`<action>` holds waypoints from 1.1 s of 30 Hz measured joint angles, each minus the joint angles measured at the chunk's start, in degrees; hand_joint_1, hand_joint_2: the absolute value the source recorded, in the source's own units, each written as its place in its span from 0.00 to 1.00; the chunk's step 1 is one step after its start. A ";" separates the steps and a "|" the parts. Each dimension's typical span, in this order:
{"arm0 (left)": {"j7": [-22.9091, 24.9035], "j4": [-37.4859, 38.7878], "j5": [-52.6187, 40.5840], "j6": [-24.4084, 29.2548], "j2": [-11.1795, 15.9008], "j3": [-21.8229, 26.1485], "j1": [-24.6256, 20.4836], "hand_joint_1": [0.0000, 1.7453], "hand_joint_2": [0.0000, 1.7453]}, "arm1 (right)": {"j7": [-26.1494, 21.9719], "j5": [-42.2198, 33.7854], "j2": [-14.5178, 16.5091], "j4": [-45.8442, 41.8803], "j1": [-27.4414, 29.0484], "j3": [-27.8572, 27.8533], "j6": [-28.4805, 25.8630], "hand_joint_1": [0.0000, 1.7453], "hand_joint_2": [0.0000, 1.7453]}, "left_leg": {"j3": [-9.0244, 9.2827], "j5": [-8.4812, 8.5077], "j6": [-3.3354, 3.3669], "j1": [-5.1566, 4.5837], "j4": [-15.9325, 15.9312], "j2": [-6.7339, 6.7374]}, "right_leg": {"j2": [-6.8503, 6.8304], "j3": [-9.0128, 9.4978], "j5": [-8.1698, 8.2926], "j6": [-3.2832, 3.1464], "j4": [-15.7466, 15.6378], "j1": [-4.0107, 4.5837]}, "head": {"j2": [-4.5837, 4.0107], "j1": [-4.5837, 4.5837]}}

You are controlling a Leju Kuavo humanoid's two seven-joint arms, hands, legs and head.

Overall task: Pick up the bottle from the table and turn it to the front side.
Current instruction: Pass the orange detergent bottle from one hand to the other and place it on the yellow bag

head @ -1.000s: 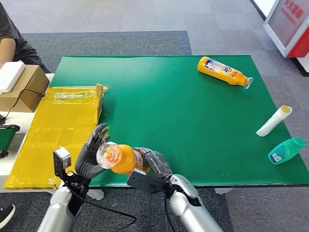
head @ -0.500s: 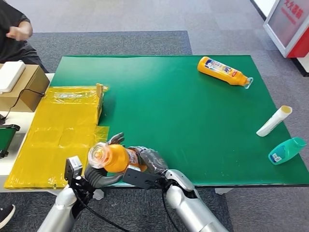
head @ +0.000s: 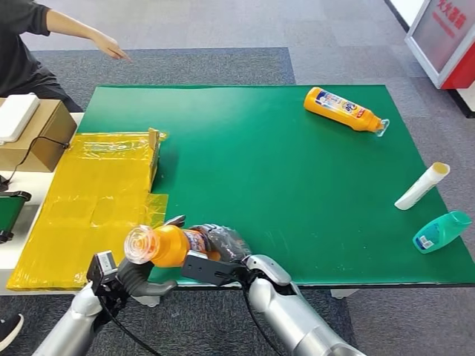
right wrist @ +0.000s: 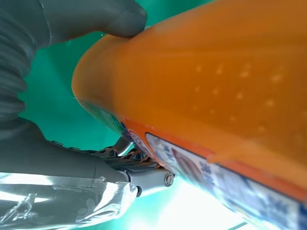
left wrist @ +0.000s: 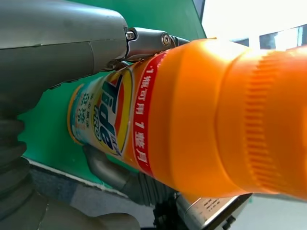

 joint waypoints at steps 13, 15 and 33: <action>4.28 -9.46 -20.95 19.92 -5.81 4.33 3.84 1.00 1.00 | 2.40 2.82 -0.23 -1.86 3.30 -2.14 -1.41 0.00 1.00 | 0.00 0.00 0.00 -0.01 0.00 0.00 | 0.00 -0.05 0.00 0.00 -0.01 0.00 | 0.00 0.00; 5.39 -13.14 -27.70 24.48 -7.56 5.62 5.00 1.00 1.00 | 2.98 3.54 -0.43 -4.12 5.04 -3.45 -1.12 0.00 1.00 | -0.01 0.00 0.00 -0.01 0.00 0.01 | 0.01 -0.06 0.01 0.01 -0.01 -0.01 | 0.00 0.01; 30.75 -34.36 -67.94 25.66 -7.63 6.31 4.39 1.00 1.00 | 4.78 3.59 -1.49 -25.23 15.30 -14.68 3.33 0.00 1.00 | -0.09 0.01 -0.02 -0.01 0.00 0.03 | 0.04 -0.21 0.12 -0.08 -0.02 0.00 | 0.00 0.00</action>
